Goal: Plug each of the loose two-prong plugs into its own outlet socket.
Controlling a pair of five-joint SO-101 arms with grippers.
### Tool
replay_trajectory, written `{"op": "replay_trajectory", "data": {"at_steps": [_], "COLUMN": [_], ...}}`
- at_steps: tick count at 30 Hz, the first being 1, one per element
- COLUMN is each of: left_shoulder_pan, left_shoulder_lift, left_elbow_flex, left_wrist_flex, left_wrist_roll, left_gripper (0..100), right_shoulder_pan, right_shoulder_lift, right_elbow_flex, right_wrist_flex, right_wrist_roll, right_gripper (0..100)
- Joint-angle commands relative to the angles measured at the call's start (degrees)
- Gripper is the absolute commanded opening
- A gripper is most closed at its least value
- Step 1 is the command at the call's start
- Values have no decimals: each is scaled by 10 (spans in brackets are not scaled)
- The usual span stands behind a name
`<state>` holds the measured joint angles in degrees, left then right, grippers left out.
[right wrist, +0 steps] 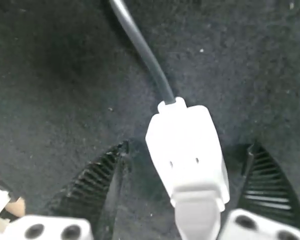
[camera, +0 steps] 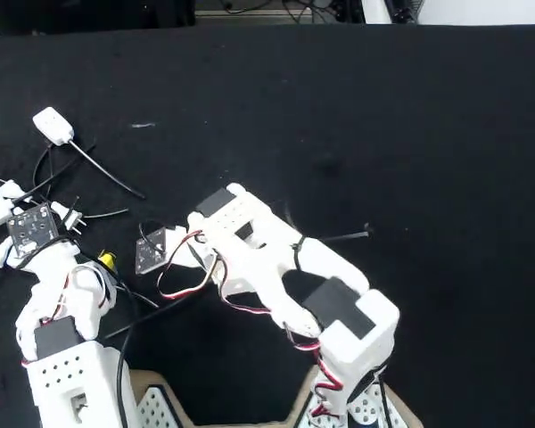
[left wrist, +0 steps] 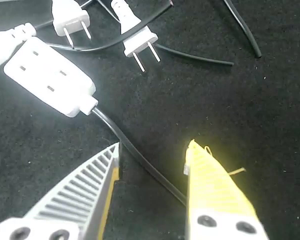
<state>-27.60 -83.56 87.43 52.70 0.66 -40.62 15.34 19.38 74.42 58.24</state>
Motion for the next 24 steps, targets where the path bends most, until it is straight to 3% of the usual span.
{"op": "replay_trajectory", "data": {"at_steps": [1, 4, 6, 14, 20, 24], "left_shoulder_pan": [-3, -3, -2, -2, -2, -2], "left_shoulder_lift": [-5, -5, -5, -5, -5, -5], "left_elbow_flex": [-31, -31, -31, -30, -30, -30], "left_wrist_flex": [-5, -5, -5, -6, -7, -8], "left_wrist_roll": [5, 5, 5, 4, 4, 4], "left_gripper": [220, 220, 220, 220, 220, 220], "right_shoulder_pan": [22, 50, 77, 210, 410, 547], "right_shoulder_lift": [-2, -2, -6, -174, -244, -189], "right_elbow_flex": [-7, -17, -32, -44, -67, -157], "right_wrist_flex": [-14, -21, -13, 76, 84, 70], "right_wrist_roll": [3, -48, -95, -200, -307, -307], "right_gripper": [247, 1, 44, 11, 11, 11]}}
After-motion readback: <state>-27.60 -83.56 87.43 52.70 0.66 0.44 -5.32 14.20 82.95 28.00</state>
